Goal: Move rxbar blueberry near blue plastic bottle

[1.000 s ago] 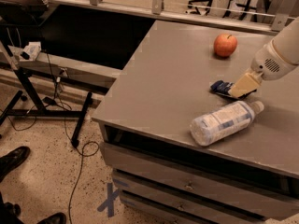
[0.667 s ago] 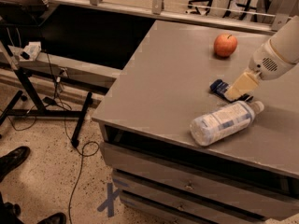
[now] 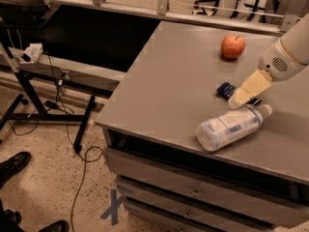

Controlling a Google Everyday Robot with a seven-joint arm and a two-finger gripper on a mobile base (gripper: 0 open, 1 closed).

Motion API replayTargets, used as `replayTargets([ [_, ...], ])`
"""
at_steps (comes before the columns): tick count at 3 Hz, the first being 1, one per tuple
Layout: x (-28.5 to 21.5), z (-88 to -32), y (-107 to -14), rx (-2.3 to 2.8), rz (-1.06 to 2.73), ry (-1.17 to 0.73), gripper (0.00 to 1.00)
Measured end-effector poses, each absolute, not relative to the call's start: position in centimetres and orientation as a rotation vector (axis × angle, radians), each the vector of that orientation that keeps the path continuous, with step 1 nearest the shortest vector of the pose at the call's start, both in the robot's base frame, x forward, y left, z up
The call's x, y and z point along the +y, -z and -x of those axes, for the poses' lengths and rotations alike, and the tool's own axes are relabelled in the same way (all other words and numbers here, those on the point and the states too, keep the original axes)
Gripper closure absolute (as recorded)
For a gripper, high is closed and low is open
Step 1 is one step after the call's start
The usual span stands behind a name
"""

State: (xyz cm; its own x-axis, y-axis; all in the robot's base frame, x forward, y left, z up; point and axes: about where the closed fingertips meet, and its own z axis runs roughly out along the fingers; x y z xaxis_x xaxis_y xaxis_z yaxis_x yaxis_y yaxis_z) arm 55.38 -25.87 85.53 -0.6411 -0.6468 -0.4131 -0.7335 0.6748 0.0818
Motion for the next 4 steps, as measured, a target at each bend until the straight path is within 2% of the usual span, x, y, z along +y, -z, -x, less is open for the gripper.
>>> replayTargets([
  [1, -26.4, -56.2, -87.1, 2.456, 1.039, -0.377, 0.0],
  [2, -29.0, -57.2, -89.3, 2.33, 0.965, -0.402, 0.0],
  [4, -37.5, -57.8, -92.3, 2.007, 0.836, -0.394, 0.0],
])
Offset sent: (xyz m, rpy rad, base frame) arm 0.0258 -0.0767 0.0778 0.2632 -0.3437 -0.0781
